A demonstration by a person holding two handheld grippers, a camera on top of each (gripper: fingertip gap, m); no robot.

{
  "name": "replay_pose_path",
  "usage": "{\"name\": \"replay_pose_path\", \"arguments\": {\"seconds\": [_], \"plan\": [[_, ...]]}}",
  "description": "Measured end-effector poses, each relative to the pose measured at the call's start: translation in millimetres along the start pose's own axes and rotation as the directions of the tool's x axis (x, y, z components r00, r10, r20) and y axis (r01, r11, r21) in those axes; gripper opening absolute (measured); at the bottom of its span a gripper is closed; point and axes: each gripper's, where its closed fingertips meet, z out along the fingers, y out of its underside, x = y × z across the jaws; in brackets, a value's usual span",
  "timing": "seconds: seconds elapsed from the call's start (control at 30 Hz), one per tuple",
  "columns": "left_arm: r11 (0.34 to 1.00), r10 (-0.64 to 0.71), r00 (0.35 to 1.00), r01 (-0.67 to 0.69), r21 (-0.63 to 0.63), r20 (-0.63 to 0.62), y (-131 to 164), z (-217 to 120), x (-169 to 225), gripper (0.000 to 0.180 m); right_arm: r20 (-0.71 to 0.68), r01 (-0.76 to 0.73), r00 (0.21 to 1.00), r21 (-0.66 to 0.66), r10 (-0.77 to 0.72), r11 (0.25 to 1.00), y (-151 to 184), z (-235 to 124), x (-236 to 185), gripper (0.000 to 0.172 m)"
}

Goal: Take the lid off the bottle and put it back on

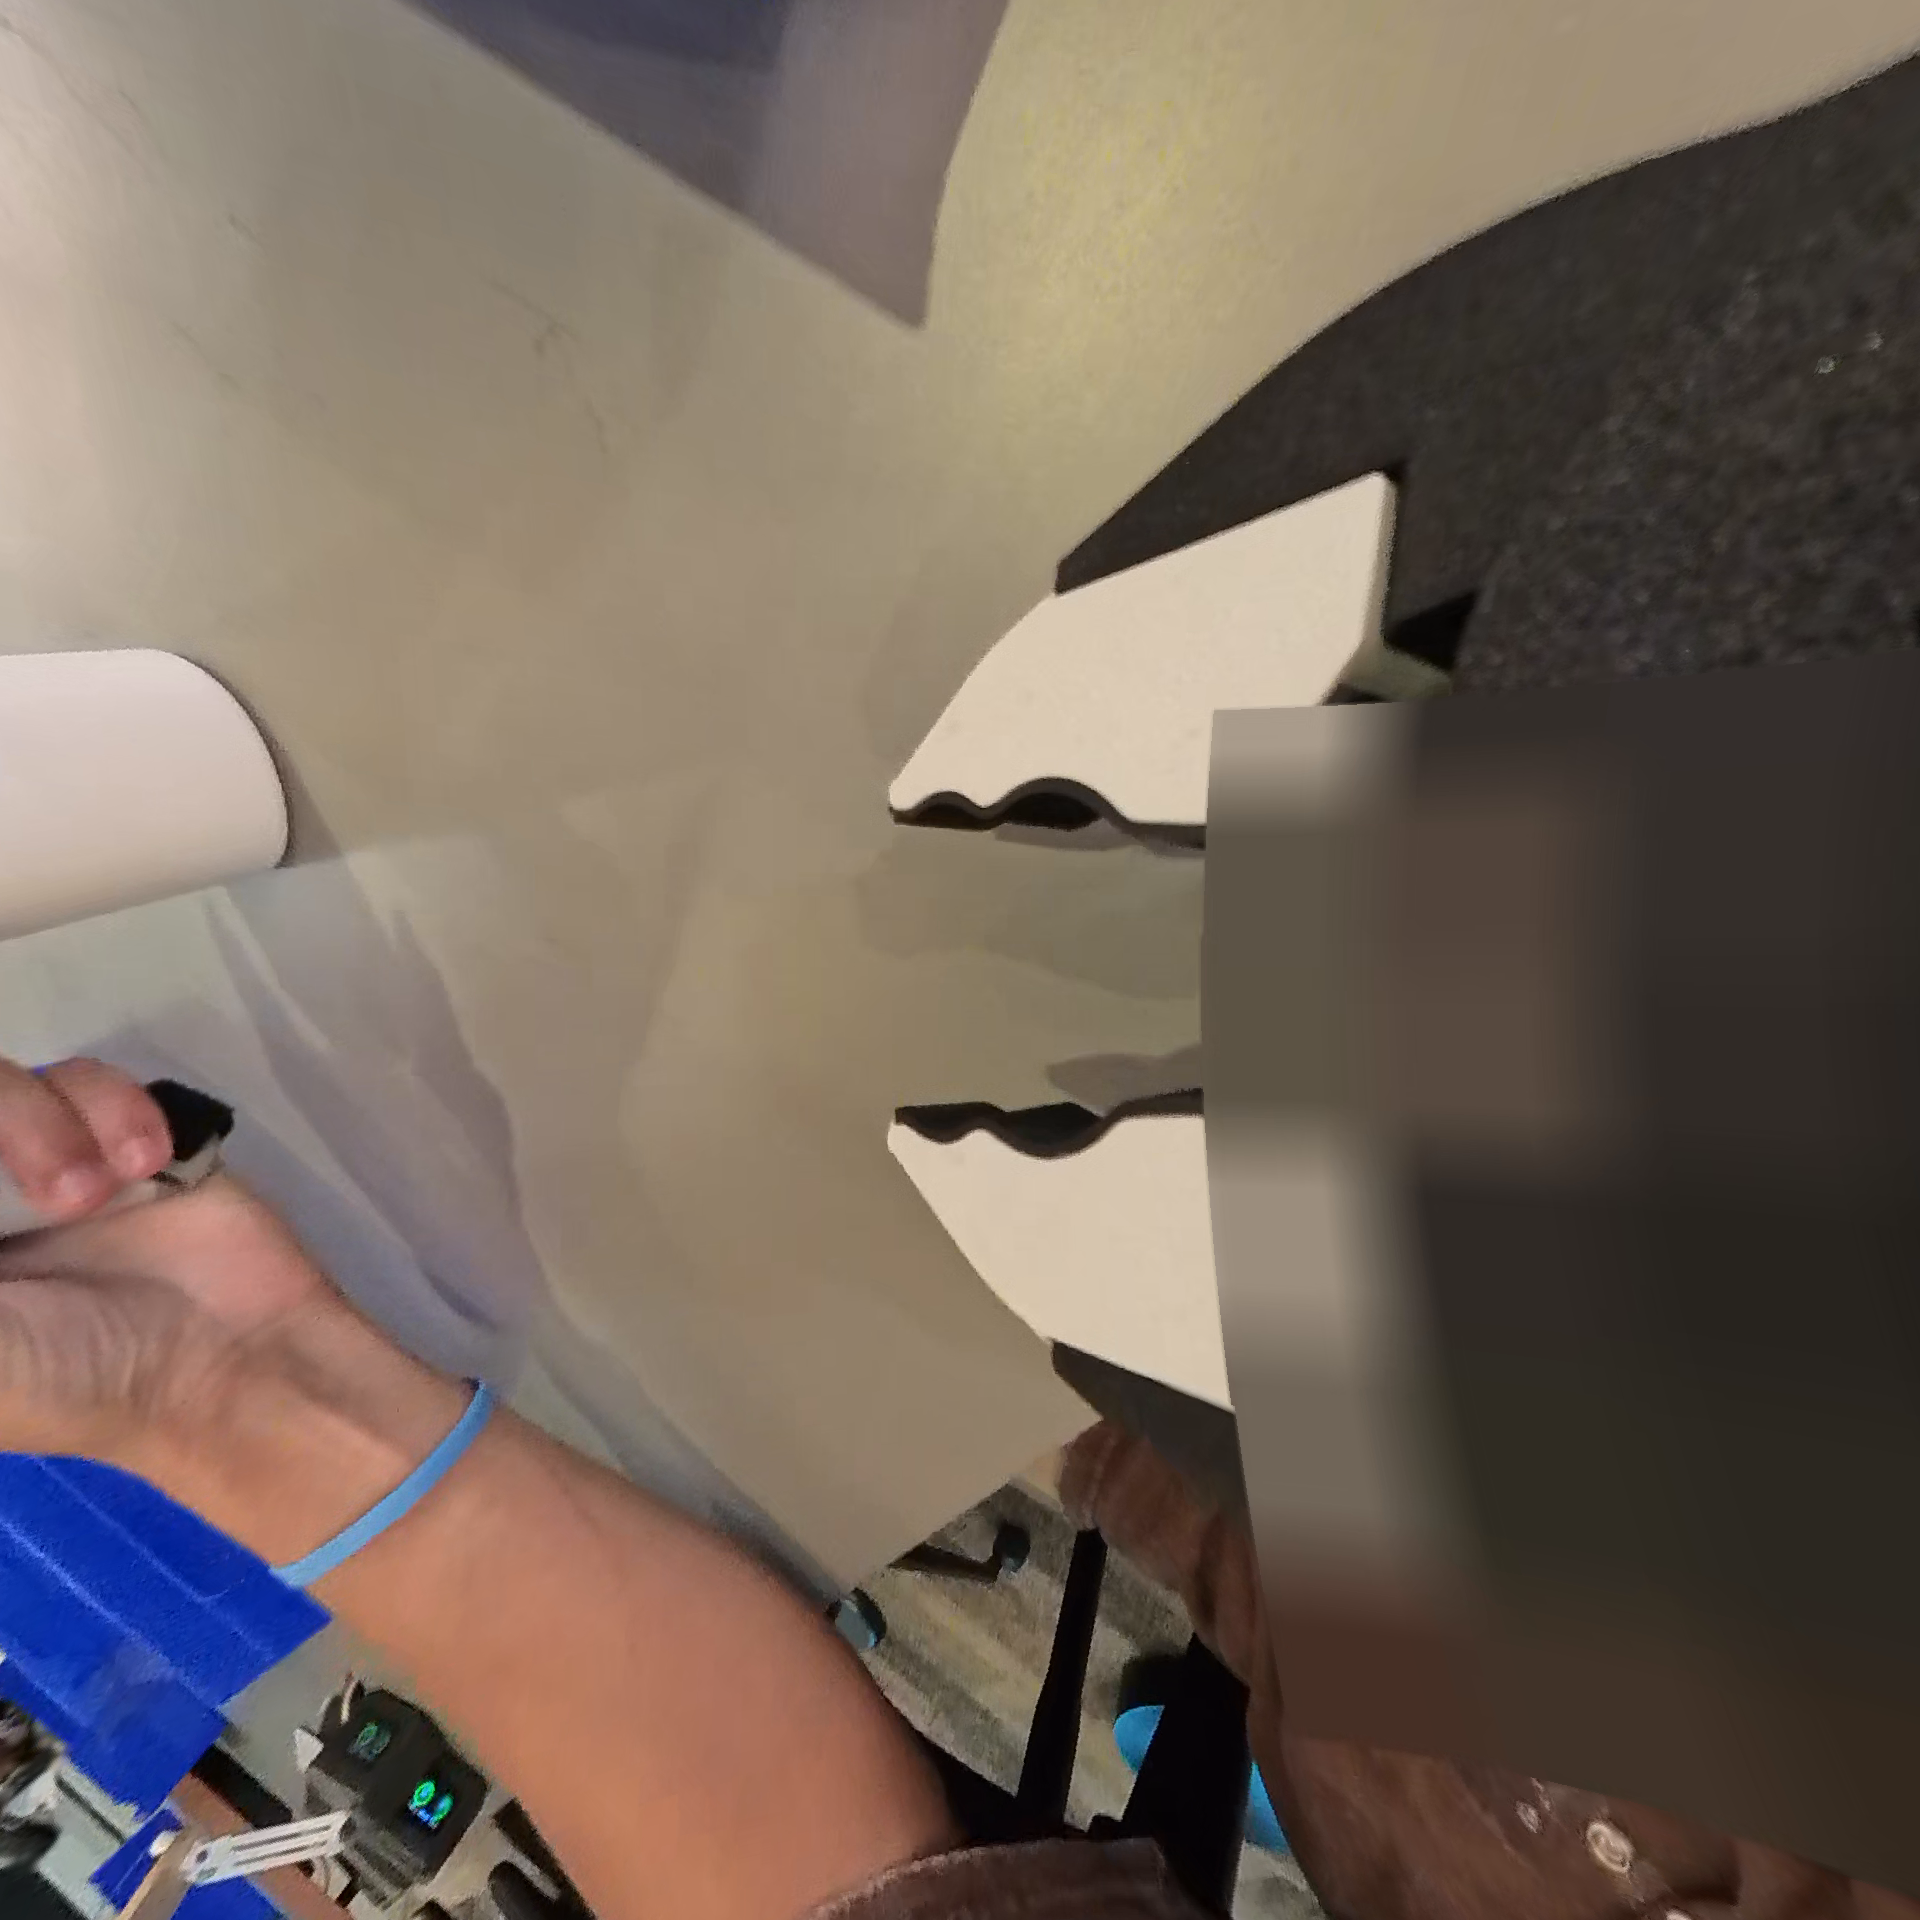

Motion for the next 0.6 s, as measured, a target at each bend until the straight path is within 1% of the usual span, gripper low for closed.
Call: {"name": "replay_pose_path", "arguments": {"seconds": [0.03,0.13,0.27,0.37,0.47,0.5,0.57,0.6], "plan": [[1.000,0.019,1.000,-0.019,0.001,-0.022,2,2,2,0.087,-0.002,-0.002,1.000,0.005,0.002,1.000,-1,0,1,0.050],[0.997,0.081,0.996,-0.080,0.020,-0.041,5,6,2,0.086,-0.008,0.011,1.000,0.007,-0.011,1.000,-1,0,3,0.050],[0.993,0.115,0.986,-0.109,0.050,-0.124,5,1,6,0.085,0.019,0.026,0.999,0.012,-0.026,1.000,-1,2,-2,0.053],[0.990,0.144,0.970,-0.143,0.017,-0.195,7,-10,10,0.085,0.056,0.036,0.998,0.055,-0.039,0.998,-19,4,-5,0.055],[0.987,0.157,0.961,-0.157,0.017,-0.230,9,-19,13,0.085,0.066,0.071,0.995,0.039,-0.073,0.997,-57,3,-1,0.061],[0.987,0.161,0.958,-0.162,0.016,-0.238,9,-20,15,0.085,0.064,0.097,0.993,0.023,-0.098,0.995,-75,4,0,0.068],[0.986,0.164,0.955,-0.166,0.013,-0.246,10,-19,17,0.085,0.041,0.178,0.983,-0.016,-0.177,0.984,-117,6,0,0.070],[0.986,0.166,0.953,-0.167,0.017,-0.252,10,-20,18,0.085,0.020,0.239,0.971,-0.014,-0.239,0.971,-142,7,-1,0.071]]}}
